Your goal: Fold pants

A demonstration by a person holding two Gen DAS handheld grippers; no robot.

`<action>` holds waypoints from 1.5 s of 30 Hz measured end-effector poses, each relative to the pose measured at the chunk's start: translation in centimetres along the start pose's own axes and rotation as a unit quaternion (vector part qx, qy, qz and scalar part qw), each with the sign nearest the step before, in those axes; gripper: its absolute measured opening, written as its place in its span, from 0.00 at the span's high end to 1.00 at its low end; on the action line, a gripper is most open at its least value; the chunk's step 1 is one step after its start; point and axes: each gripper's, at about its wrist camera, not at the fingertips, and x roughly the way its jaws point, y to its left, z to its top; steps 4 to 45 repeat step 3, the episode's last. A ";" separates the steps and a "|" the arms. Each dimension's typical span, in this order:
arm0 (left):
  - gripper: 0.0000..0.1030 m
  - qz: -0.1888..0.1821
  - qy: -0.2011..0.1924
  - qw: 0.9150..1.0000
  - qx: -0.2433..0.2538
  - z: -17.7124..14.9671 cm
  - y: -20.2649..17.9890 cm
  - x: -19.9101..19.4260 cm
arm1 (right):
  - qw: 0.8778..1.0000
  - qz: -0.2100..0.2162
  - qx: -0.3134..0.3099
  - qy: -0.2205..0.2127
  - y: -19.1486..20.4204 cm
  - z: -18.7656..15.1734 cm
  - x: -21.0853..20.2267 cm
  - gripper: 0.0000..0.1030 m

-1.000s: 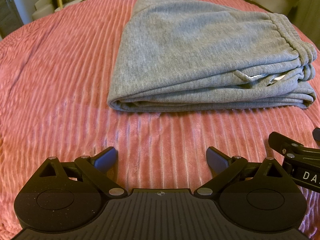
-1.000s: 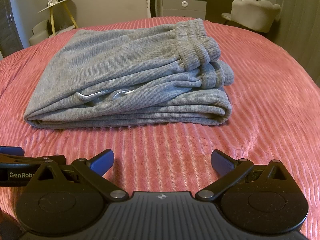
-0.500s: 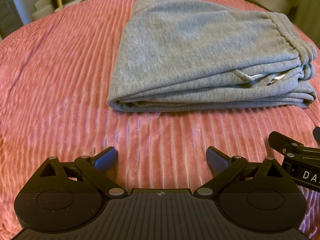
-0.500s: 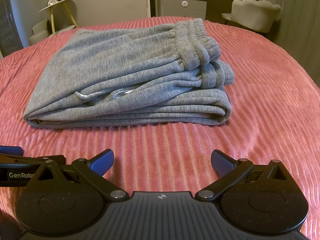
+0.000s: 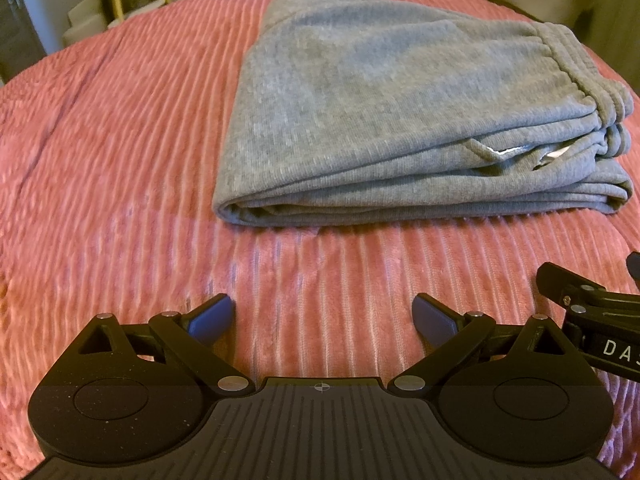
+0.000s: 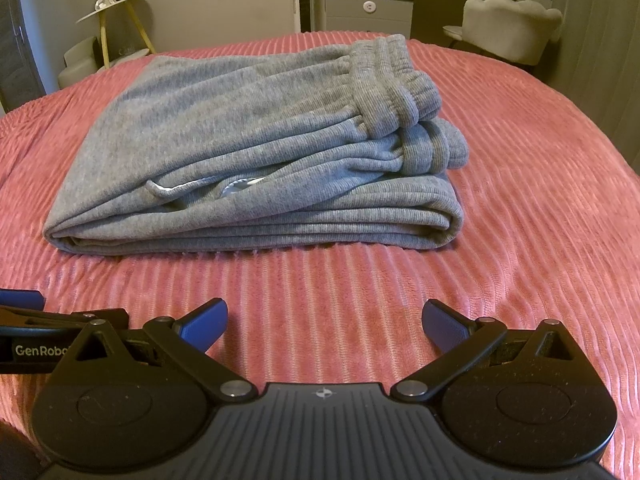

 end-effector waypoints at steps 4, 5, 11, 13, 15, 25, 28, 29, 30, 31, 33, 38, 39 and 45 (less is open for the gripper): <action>0.03 -0.002 0.002 1.000 -0.001 0.1 0.1 0.1 | 1.000 0.000 -0.001 -0.001 0.0 -0.2 0.0 0.00; 0.03 -0.002 0.002 1.000 -0.001 0.1 0.1 0.1 | 1.000 0.000 -0.001 -0.001 0.0 -0.2 0.0 0.00; 0.03 -0.002 0.002 1.000 -0.001 0.1 0.1 0.1 | 1.000 0.000 -0.001 -0.001 0.0 -0.2 0.0 0.00; 0.03 -0.002 0.002 1.000 -0.001 0.1 0.1 0.1 | 1.000 0.000 -0.001 -0.001 0.0 -0.2 0.0 0.00; 0.03 -0.002 0.002 1.000 -0.001 0.1 0.1 0.1 | 1.000 0.000 -0.001 -0.001 0.0 -0.2 0.0 0.00; 0.03 -0.002 0.002 1.000 -0.001 0.1 0.1 0.1 | 1.000 0.000 -0.001 -0.001 0.0 -0.2 0.0 0.00; 0.03 -0.002 0.002 1.000 -0.001 0.1 0.1 0.1 | 1.000 0.000 -0.001 -0.001 0.0 -0.2 0.0 0.00; 0.03 -0.002 0.002 1.000 -0.001 0.1 0.1 0.1 | 1.000 0.000 -0.001 -0.001 0.0 -0.2 0.0 0.00; 0.03 -0.002 0.002 1.000 -0.001 0.1 0.1 0.1 | 1.000 0.000 -0.001 -0.001 0.0 -0.2 0.0 0.00; 0.03 -0.002 0.002 1.000 -0.001 0.1 0.1 0.1 | 1.000 0.000 -0.001 -0.001 0.0 -0.2 0.0 0.00; 0.03 -0.002 0.002 1.000 -0.001 0.1 0.1 0.1 | 1.000 0.000 -0.001 -0.001 0.0 -0.2 0.0 0.00; 0.03 -0.002 0.002 1.000 -0.001 0.1 0.1 0.1 | 1.000 0.000 -0.001 -0.001 0.0 -0.2 0.0 0.00; 0.03 -0.002 0.002 1.000 -0.001 0.1 0.1 0.1 | 1.000 0.000 -0.001 -0.001 0.0 -0.2 0.0 0.00; 0.03 -0.002 0.002 1.000 -0.001 0.1 0.1 0.1 | 1.000 0.000 -0.001 -0.001 0.0 -0.2 0.0 0.00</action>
